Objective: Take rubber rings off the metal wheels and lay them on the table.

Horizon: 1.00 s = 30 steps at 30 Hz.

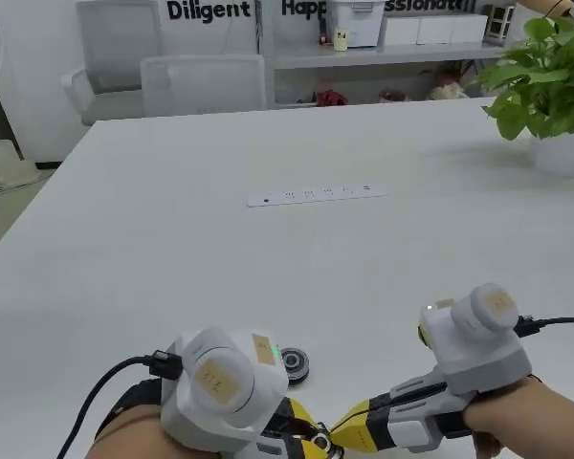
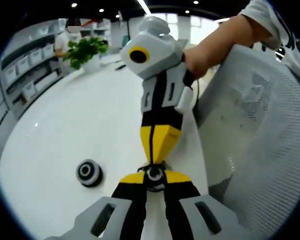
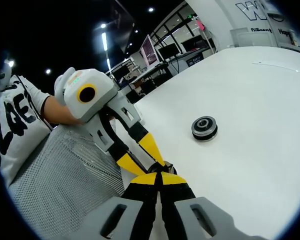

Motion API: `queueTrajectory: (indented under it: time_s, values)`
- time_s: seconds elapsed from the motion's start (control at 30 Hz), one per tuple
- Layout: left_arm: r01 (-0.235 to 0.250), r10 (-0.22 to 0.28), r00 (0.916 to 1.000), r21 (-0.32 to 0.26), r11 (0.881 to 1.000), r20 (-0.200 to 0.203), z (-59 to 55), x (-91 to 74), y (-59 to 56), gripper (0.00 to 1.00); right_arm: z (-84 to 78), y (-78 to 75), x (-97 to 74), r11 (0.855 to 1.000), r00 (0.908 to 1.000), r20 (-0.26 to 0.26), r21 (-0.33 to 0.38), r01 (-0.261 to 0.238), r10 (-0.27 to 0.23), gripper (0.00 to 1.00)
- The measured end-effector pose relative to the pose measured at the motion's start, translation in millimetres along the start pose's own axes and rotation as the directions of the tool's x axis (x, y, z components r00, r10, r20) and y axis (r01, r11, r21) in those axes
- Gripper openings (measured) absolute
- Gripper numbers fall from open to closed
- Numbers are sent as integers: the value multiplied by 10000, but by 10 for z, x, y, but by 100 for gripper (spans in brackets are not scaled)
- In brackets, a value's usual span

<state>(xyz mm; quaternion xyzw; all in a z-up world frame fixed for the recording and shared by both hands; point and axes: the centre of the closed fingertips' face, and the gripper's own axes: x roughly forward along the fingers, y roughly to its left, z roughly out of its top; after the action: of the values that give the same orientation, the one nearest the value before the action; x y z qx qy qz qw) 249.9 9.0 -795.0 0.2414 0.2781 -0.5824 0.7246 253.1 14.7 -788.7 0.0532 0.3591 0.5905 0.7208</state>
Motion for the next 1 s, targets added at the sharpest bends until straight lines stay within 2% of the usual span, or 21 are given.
queueTrajectory:
  time_s: [0.07,0.1,0.13,0.23,0.47,0.83,1.0]
  values:
    - [-2,2,10000,10,10000,-3,1,1,0,13,7,18,3,9999,9999,60,67,-113,112,0]
    - [-9,9,10000,5,10000,-1,1,1,1,13,42,89,16,9987,9984,270,138,-492,488,0]
    - [-15,15,10000,12,10000,-5,2,3,1,13,66,116,19,9980,9975,377,187,-604,596,0]
    - [-29,29,10000,3,10000,-10,5,5,4,13,44,88,29,9992,9995,15,-254,-310,311,0]
    - [-81,81,10000,44,10000,38,10,6,5,13,27,15,-10,9998,9996,205,82,-180,179,0]
    - [83,-82,9999,-206,9998,75,13,-1,0,14,43,-10,-42,9996,9994,338,289,-65,55,0]
    - [179,-175,9998,-272,9995,135,35,-56,-1,14,69,-16,-69,9989,9986,520,454,-78,55,0]
